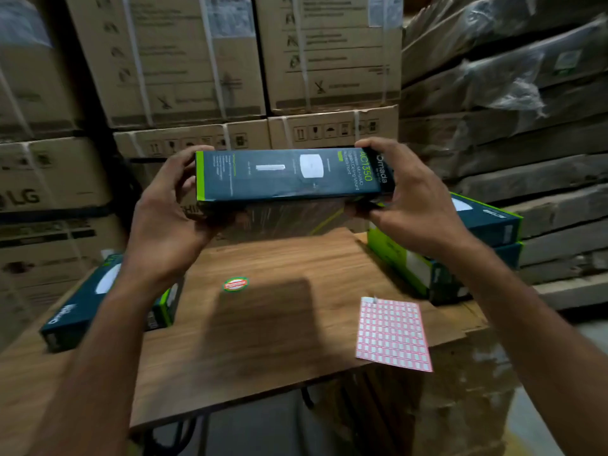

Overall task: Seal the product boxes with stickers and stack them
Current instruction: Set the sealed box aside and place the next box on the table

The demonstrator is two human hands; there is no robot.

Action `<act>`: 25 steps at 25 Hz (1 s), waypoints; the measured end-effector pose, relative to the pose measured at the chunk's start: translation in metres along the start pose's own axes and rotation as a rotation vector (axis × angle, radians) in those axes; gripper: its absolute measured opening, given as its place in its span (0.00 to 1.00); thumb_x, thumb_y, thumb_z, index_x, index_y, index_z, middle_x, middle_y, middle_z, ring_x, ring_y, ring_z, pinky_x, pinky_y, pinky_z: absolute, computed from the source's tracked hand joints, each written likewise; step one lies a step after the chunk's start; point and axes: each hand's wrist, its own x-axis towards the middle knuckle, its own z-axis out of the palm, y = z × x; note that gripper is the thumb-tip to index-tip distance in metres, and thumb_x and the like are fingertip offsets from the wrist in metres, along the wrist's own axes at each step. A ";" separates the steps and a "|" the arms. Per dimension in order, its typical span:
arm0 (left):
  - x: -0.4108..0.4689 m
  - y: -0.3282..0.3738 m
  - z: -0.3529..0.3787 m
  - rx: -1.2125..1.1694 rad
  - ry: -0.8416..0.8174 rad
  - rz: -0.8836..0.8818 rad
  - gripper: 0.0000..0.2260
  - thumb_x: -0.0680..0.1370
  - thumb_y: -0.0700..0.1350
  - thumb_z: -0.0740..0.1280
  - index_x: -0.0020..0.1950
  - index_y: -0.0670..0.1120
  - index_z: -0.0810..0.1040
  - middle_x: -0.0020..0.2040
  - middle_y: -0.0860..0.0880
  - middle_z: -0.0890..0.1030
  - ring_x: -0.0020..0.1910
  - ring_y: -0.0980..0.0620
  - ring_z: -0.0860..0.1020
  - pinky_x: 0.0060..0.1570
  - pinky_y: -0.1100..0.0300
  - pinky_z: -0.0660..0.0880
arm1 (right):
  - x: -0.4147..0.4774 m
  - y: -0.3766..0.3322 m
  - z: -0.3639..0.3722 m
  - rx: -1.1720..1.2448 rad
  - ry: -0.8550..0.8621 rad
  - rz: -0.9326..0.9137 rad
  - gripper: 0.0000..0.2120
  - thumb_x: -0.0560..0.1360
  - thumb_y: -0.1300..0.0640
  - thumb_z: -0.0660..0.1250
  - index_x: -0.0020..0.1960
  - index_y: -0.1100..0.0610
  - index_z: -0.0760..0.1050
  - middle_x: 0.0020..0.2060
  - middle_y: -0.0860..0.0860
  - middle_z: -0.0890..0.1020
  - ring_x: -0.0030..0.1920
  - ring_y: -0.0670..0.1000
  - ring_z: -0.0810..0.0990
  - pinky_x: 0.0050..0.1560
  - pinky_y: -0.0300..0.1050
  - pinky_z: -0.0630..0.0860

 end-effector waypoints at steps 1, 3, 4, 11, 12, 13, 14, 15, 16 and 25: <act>-0.004 -0.001 -0.019 0.015 0.001 -0.014 0.39 0.63 0.44 0.82 0.73 0.48 0.73 0.64 0.54 0.82 0.64 0.60 0.80 0.65 0.61 0.78 | 0.002 -0.012 0.007 0.022 -0.038 0.010 0.41 0.67 0.50 0.82 0.75 0.42 0.67 0.68 0.43 0.76 0.63 0.48 0.78 0.60 0.54 0.79; -0.016 -0.003 -0.050 0.018 -0.020 -0.070 0.38 0.63 0.44 0.81 0.73 0.49 0.74 0.61 0.59 0.84 0.62 0.62 0.80 0.65 0.59 0.79 | -0.001 -0.035 0.024 0.079 -0.139 0.038 0.42 0.68 0.47 0.82 0.76 0.39 0.65 0.68 0.44 0.78 0.63 0.49 0.79 0.61 0.57 0.79; -0.023 -0.003 -0.060 0.026 -0.032 -0.096 0.38 0.63 0.43 0.80 0.72 0.49 0.73 0.58 0.64 0.84 0.60 0.66 0.80 0.63 0.63 0.78 | -0.004 -0.043 0.032 0.106 -0.179 0.046 0.42 0.68 0.46 0.81 0.76 0.38 0.65 0.68 0.43 0.78 0.63 0.48 0.79 0.62 0.57 0.79; -0.052 -0.040 -0.107 0.123 0.001 -0.217 0.41 0.65 0.53 0.79 0.76 0.62 0.70 0.66 0.56 0.78 0.67 0.56 0.78 0.61 0.60 0.79 | 0.003 -0.076 0.079 0.241 -0.307 0.056 0.43 0.70 0.46 0.80 0.77 0.32 0.61 0.72 0.41 0.73 0.70 0.48 0.74 0.68 0.61 0.75; -0.052 -0.043 -0.111 0.124 0.005 -0.218 0.40 0.65 0.54 0.79 0.76 0.64 0.70 0.67 0.55 0.78 0.69 0.54 0.77 0.64 0.55 0.78 | 0.006 -0.078 0.082 0.265 -0.313 0.077 0.43 0.70 0.47 0.80 0.77 0.32 0.61 0.72 0.41 0.73 0.70 0.49 0.74 0.69 0.62 0.75; -0.050 -0.044 -0.113 0.126 0.010 -0.218 0.40 0.66 0.55 0.79 0.76 0.65 0.69 0.68 0.55 0.77 0.70 0.53 0.76 0.67 0.51 0.78 | 0.010 -0.079 0.084 0.282 -0.319 0.103 0.42 0.70 0.48 0.81 0.76 0.32 0.62 0.71 0.40 0.73 0.70 0.49 0.74 0.69 0.62 0.75; -0.046 -0.044 -0.114 0.131 0.013 -0.210 0.39 0.67 0.56 0.79 0.76 0.65 0.69 0.68 0.56 0.77 0.71 0.53 0.75 0.68 0.50 0.76 | 0.013 -0.079 0.084 0.313 -0.327 0.130 0.41 0.71 0.49 0.80 0.76 0.32 0.63 0.70 0.39 0.73 0.70 0.50 0.73 0.69 0.63 0.75; -0.041 -0.045 -0.116 0.134 0.018 -0.201 0.38 0.68 0.57 0.79 0.76 0.65 0.69 0.68 0.58 0.77 0.71 0.54 0.75 0.69 0.50 0.75 | 0.016 -0.079 0.084 0.362 -0.337 0.157 0.40 0.72 0.51 0.80 0.76 0.33 0.64 0.68 0.37 0.73 0.70 0.50 0.73 0.68 0.63 0.76; -0.036 -0.048 -0.117 0.137 0.020 -0.197 0.37 0.69 0.59 0.79 0.76 0.65 0.69 0.68 0.59 0.77 0.72 0.54 0.74 0.71 0.50 0.74 | 0.019 -0.079 0.084 0.411 -0.343 0.175 0.38 0.73 0.52 0.79 0.76 0.34 0.64 0.66 0.35 0.72 0.70 0.50 0.73 0.67 0.63 0.78; -0.017 -0.071 -0.106 0.215 0.047 -0.131 0.30 0.75 0.64 0.75 0.74 0.66 0.69 0.78 0.55 0.69 0.77 0.50 0.69 0.73 0.40 0.72 | 0.034 -0.087 0.107 0.211 -0.177 0.025 0.31 0.76 0.51 0.76 0.75 0.39 0.67 0.77 0.45 0.65 0.77 0.50 0.63 0.75 0.56 0.65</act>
